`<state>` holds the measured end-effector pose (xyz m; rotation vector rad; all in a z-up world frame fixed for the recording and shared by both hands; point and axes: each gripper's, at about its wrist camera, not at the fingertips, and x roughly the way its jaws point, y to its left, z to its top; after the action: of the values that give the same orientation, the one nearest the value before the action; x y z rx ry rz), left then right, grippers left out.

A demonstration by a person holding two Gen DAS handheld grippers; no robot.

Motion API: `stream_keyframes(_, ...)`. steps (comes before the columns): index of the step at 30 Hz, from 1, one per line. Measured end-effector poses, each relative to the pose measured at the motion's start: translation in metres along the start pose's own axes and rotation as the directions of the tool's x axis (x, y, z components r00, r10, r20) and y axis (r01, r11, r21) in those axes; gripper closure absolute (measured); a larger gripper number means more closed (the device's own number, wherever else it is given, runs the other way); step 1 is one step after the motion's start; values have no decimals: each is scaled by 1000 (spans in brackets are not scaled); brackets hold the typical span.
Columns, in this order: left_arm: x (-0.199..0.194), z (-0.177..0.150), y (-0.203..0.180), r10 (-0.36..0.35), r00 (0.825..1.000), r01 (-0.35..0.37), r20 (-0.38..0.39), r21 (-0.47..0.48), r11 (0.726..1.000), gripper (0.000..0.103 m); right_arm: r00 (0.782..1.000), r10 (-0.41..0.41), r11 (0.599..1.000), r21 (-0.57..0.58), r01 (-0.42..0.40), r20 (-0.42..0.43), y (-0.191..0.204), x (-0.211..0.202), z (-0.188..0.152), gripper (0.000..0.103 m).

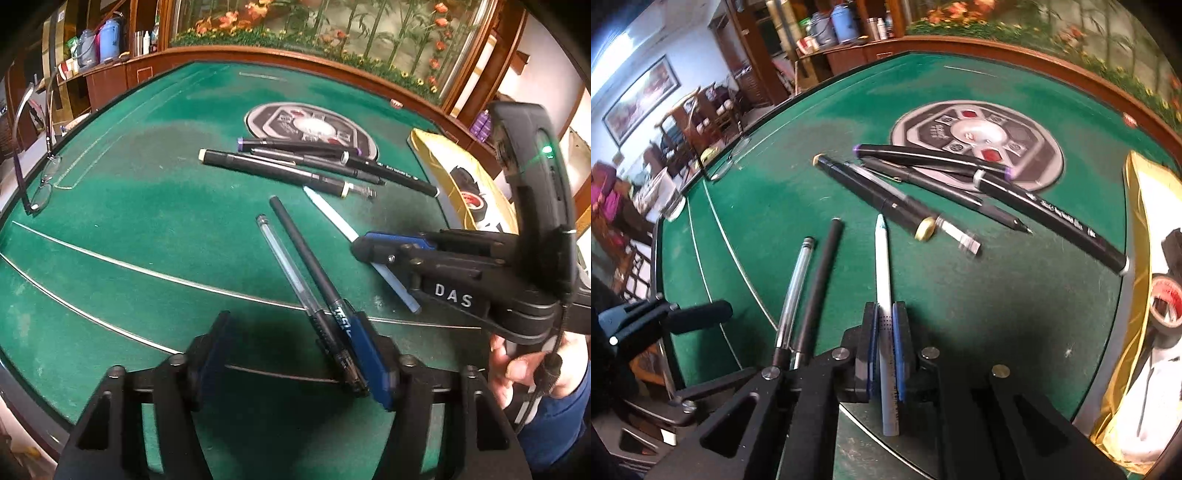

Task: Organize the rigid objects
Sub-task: 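Grasp a black pen with the left tool while the right tool grasps a white pen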

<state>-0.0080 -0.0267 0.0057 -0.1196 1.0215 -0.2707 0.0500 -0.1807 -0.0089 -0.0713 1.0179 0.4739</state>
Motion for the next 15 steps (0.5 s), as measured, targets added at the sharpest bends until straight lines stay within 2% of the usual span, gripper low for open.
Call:
stream_keyframes(1,2,1,0,3,1000,-4,-9,-8,1000,54,1000,7,1000,2,-7,0,-1,0,0,96)
stream_keyframes(2,5,2,0,14,1000,-15,-19,-13,1000,58,1000,9,1000,1,-9,0,-1,-1,0,96)
stream_keyframes(8,12,14,-7,73,997,-74,-33,-11,997,59,1000,22,1000,9,-22,7,-2,-1,-1,96)
stream_keyframes(13,20,13,-29,190,981,-187,-27,97,978,59,999,34,999,15,-34,9,-3,-2,-3,96)
stream_keyframes(15,18,10,-28,180,983,-177,-18,112,978,69,999,37,999,17,-37,8,-4,-2,-3,96)
